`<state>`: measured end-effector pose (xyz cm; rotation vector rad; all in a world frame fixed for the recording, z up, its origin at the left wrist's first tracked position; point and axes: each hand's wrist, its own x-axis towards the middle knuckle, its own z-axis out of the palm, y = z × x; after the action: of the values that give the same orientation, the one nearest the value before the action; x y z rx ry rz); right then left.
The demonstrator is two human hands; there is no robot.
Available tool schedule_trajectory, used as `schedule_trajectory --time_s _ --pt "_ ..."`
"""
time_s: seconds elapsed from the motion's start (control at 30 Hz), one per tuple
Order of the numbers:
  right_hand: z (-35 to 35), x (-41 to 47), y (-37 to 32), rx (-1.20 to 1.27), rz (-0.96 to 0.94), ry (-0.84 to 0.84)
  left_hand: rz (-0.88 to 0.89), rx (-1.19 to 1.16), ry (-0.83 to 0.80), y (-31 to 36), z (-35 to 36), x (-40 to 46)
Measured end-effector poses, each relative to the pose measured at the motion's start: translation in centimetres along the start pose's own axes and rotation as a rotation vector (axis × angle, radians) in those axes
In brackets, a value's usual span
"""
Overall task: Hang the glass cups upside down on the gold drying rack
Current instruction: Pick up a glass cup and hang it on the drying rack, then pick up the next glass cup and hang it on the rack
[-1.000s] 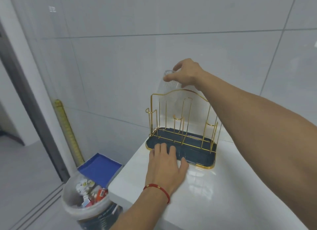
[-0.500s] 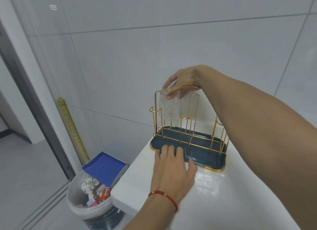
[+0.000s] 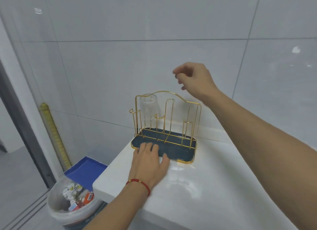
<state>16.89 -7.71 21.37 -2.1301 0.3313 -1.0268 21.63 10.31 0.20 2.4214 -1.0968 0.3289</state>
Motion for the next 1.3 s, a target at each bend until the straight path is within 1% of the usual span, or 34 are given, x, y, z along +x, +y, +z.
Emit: schedule_trajectory --time_s 0.07,0.13,0.23,0.3,0.33,0.4,0.47,0.53,0.63,0.77,0.83,0.9,0.97,1.1,1.17,1.3 --pt "-2.5 -4.8 0.6 -0.105 -0.068 0.054 0.0 -0.02 -0.002 0.1 -0.1 -0.1" --pt "-5.2 -9.9 2.3 -0.204 -0.046 0.014 0.003 -0.026 -0.001 0.3 -0.5 -0.3" --pt "-9.0 -17.6 6.3 -0.397 0.104 -0.105 0.08 0.022 0.051 1.2 -1.0 -0.9" --pt "-11.3 -22.0 8.9 -0.521 0.215 -0.148 0.1 -0.067 0.083 3.7 -1.2 -1.5" --pt "-12.4 -23.9 10.0 -0.555 0.275 -0.129 0.112 -0.134 0.079 5.6 -1.1 -1.9" --pt "-14.6 -27.2 11.6 -0.56 0.39 -0.013 0.182 -0.23 0.029 10.6 -0.4 -3.0" --pt "-17.0 -29.9 12.6 -0.513 0.492 0.162 0.324 -0.288 -0.026 16.1 1.0 -4.4" --pt "-19.2 -32.0 13.2 -0.437 0.565 0.326 0.459 -0.318 -0.047 20.5 2.4 -5.7" --pt "-22.4 -34.4 13.5 -0.379 0.639 0.506 0.587 -0.333 -0.078 25.8 3.9 -6.6" --pt "-24.7 -35.9 14.0 -0.456 0.68 0.692 0.636 -0.371 -0.131 28.9 5.6 -7.4" --pt "-24.8 -36.1 14.5 -0.428 0.725 0.831 0.643 -0.355 -0.155 28.8 6.2 -7.8" --pt "-24.9 -35.7 14.9 -0.397 0.773 0.926 0.656 -0.34 -0.151 28.6 6.6 -7.9" --pt "-25.1 -34.8 15.4 -0.397 0.811 0.956 0.657 -0.324 -0.137 28.7 6.7 -7.9" --pt "-25.7 -32.8 16.7 -0.33 0.813 0.911 0.639 -0.32 -0.137 28.9 6.6 -8.0" --pt "-26.0 -31.9 17.6 -0.392 0.825 0.911 0.636 -0.326 -0.137 28.8 6.6 -8.0" --pt "-26.3 -31.4 18.4 -0.551 0.888 0.968 0.636 -0.323 -0.149 28.8 6.5 -8.0"
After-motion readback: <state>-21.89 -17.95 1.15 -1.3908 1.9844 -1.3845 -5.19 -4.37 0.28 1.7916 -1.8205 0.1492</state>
